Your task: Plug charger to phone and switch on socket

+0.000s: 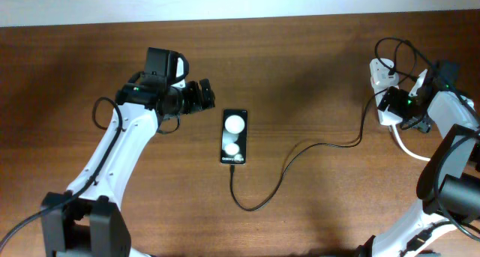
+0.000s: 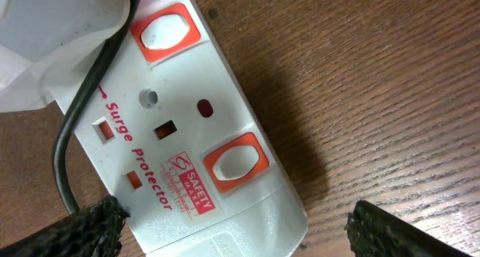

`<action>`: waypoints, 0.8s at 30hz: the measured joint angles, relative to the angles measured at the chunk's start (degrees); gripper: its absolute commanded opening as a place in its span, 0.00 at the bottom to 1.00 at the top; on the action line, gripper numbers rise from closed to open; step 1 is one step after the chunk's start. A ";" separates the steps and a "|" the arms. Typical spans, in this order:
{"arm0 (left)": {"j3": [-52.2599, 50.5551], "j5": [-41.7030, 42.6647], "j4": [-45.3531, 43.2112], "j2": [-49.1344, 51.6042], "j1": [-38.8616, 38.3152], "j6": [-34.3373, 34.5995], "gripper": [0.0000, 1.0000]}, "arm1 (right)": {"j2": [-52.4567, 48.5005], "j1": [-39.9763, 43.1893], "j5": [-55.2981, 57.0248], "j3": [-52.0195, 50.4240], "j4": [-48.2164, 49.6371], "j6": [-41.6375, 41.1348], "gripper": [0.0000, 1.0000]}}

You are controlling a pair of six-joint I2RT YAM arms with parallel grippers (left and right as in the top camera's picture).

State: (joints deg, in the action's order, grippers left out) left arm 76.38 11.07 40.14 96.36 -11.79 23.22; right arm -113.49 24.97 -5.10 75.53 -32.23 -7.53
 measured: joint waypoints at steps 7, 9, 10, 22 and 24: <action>-7.63 -2.73 -7.89 -0.83 -0.26 -0.02 0.99 | 0.00 0.00 -0.13 0.00 -0.07 0.00 0.99; -13.40 -2.86 -14.67 -1.66 -0.33 -0.02 0.99 | 0.00 0.00 -0.22 0.00 -0.17 0.00 0.99; -15.93 -2.99 -17.42 -2.12 -0.42 -0.02 0.99 | 0.00 0.00 -0.20 -0.02 -0.13 0.02 0.99; -42.56 -3.02 -45.59 -16.22 -1.22 -5.27 0.99 | 0.00 0.00 -0.37 -0.04 -0.13 0.02 0.99; -46.18 -2.97 -51.34 -17.46 -1.22 -5.68 0.99 | 0.00 0.00 -0.37 -0.04 -0.15 0.02 0.99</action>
State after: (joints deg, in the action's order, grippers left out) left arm 30.20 8.10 -11.20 78.89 -13.02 17.54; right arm -113.49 24.97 -5.48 75.48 -32.38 -7.51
